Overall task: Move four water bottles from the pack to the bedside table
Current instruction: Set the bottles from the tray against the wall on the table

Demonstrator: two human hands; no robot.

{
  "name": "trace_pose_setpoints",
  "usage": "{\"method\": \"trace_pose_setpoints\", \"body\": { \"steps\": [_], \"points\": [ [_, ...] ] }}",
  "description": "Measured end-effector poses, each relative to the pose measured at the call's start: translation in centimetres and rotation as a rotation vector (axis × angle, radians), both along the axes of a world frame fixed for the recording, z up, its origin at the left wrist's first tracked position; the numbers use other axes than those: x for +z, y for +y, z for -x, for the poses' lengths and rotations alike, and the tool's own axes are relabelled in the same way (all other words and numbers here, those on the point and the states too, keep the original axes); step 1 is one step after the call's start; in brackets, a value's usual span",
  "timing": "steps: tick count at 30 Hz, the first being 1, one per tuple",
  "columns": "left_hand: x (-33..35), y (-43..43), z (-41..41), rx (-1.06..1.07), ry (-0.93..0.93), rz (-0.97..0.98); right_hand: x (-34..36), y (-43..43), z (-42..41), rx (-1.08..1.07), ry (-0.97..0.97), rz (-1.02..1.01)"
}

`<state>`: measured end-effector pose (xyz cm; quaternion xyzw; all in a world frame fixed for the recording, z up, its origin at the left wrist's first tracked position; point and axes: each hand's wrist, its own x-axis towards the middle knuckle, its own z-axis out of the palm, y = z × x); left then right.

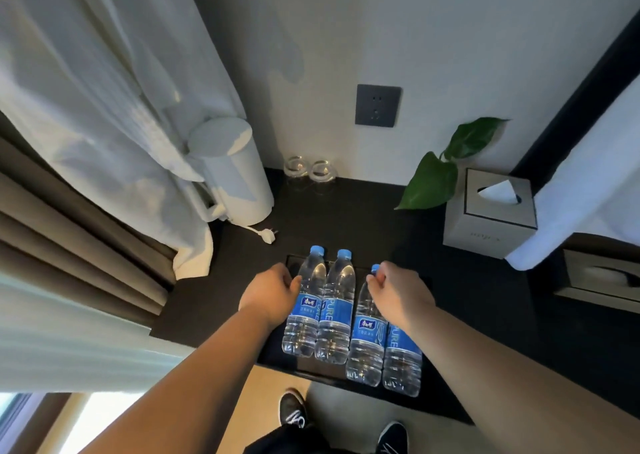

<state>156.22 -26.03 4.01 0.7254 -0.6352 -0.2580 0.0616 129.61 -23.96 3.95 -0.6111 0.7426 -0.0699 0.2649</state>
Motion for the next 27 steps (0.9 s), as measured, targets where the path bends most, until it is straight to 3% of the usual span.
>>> {"method": "trace_pose_setpoints", "body": {
  "steps": [11, 18, 27],
  "points": [
    [-1.1, -5.3, 0.8, -0.220, -0.131, -0.060, 0.0, -4.9, -6.0, 0.052, 0.203, -0.059],
    [-2.9, -8.0, 1.0, -0.302, 0.019, -0.228, -1.0, -7.0, -8.3, -0.070, 0.255, -0.281],
    [-4.9, -9.7, 2.0, -0.309, 0.072, -0.287, -0.7, -8.8, -9.1, -0.257, 0.197, -0.366]
  ]
}}
